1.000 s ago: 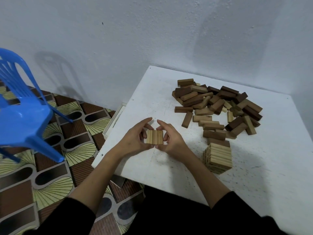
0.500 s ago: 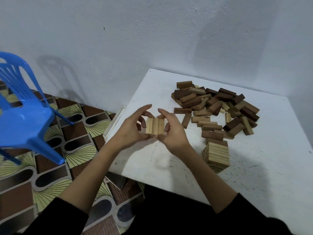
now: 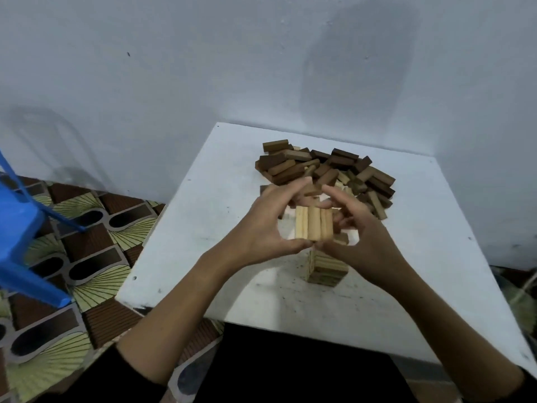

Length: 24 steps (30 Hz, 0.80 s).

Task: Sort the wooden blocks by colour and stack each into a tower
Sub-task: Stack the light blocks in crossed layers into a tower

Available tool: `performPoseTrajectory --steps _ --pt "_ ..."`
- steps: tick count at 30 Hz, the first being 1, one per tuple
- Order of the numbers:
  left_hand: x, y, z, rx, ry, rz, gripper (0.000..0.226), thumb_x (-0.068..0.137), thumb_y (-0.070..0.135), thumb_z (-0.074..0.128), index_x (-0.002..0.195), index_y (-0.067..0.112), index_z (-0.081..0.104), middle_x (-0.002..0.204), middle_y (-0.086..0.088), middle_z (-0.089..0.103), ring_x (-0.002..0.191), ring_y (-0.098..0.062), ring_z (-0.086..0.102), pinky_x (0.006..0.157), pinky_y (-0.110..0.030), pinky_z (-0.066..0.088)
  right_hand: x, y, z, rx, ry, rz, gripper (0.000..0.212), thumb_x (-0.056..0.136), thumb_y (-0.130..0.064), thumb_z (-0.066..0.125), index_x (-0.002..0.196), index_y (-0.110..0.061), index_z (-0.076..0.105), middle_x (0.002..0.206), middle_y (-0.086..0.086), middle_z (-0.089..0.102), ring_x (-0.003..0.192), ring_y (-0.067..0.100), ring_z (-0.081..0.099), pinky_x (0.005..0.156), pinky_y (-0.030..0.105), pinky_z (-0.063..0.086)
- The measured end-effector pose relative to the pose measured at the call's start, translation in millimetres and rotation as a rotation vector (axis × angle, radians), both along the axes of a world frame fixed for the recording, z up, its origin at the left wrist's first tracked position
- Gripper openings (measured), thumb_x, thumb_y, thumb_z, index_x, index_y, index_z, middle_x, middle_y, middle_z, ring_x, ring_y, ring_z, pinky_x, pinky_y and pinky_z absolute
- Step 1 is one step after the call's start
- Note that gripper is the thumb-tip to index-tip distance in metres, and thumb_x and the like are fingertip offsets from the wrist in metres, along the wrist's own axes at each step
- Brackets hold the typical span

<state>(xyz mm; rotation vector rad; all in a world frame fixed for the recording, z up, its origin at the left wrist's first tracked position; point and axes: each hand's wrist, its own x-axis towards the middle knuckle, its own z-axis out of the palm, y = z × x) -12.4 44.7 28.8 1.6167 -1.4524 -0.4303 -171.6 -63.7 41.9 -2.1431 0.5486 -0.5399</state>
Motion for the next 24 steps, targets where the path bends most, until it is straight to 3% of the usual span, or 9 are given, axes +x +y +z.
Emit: performPoseTrajectory --steps 2,4,7,10,14,17,21,24 --pt "-12.8 -9.7 -4.3 0.041 -0.006 -0.049 0.088 0.067 0.035 0.075 0.143 0.030 0.032 0.113 0.025 0.046 0.113 -0.005 0.040 0.096 -0.019 0.035 -17.6 -8.0 -8.2 0.002 0.038 -0.032 0.079 0.071 -0.015 0.080 0.131 -0.042 0.036 0.124 -0.007 0.053 0.108 0.000 0.049 0.082 -0.001 0.038" --pt "-21.9 -18.4 -10.8 0.091 -0.024 -0.080 0.088 0.070 0.032 0.080 0.144 0.030 0.032 0.120 0.015 0.049 0.118 -0.005 0.038 0.098 -0.020 0.034 -30.7 -13.1 -16.0 0.024 0.078 -0.067 0.078 0.072 -0.018 0.080 0.134 -0.036 0.037 0.129 -0.010 0.049 0.114 0.004 0.045 0.084 -0.002 0.034" --pt "-28.2 -24.3 -19.7 0.133 -0.029 -0.103 0.091 0.071 0.033 0.081 0.147 0.026 0.030 0.125 0.012 0.045 0.121 -0.003 0.036 0.097 -0.010 0.028 -38.5 -14.9 -26.2 0.036 0.112 -0.066 0.078 0.070 -0.032 0.079 0.134 -0.038 0.036 0.123 -0.027 0.042 0.114 -0.002 0.040 0.085 0.005 0.028" --pt "-32.7 -26.4 -26.5 0.153 -0.029 -0.108 0.092 0.071 0.035 0.081 0.147 0.025 0.030 0.126 0.006 0.050 0.121 -0.009 0.039 0.098 -0.021 0.034 -42.1 -17.3 -36.1 0.042 0.107 -0.052 0.079 0.069 -0.032 0.080 0.130 -0.045 0.031 0.115 -0.041 0.035 0.112 -0.009 0.037 0.084 0.005 0.029" --pt "-37.1 -27.7 -29.3 0.167 -0.031 -0.083 0.092 0.071 0.025 0.082 0.145 0.029 0.028 0.115 0.011 0.048 0.115 -0.008 0.040 0.092 -0.014 0.033 -42.9 -24.5 -47.8 0.028 0.116 -0.052 0.080 0.072 -0.022 0.081 0.128 -0.046 0.030 0.115 -0.039 0.037 0.111 -0.011 0.036 0.086 0.004 0.029" --pt "-38.1 -27.2 -32.7 0.199 -0.022 -0.085 0.092 0.072 0.025 0.082 0.146 0.026 0.028 0.120 0.008 0.047 0.116 -0.010 0.040 0.095 -0.021 0.035 -41.8 -28.2 -56.3 0.031 0.129 -0.044 0.079 0.071 -0.028 0.082 0.133 -0.040 0.035 0.122 -0.024 0.048 0.116 -0.002 0.041 0.091 0.011 0.035" --pt "-38.0 -26.5 -37.1 0.187 -0.028 -0.088 0.094 0.070 0.025 0.083 0.147 0.019 0.030 0.120 0.006 0.049 0.112 -0.009 0.041 0.096 -0.016 0.035 -45.9 -27.9 -56.8 0.012 0.123 -0.030 0.084 0.068 -0.024 0.083 0.126 -0.048 0.028 0.117 -0.037 0.036 0.110 -0.025 0.032 0.084 -0.008 0.024" --pt "-38.4 -26.3 -37.9 0.179 -0.035 -0.089 0.095 0.070 0.025 0.084 0.147 0.018 0.028 0.117 0.008 0.049 0.111 -0.007 0.040 0.095 -0.011 0.032 -49.0 -29.4 -56.3 0.001 0.143 -0.032 0.085 0.068 -0.023 0.083 0.124 -0.050 0.025 0.115 -0.043 0.029 0.108 -0.030 0.027 0.083 -0.008 0.023"
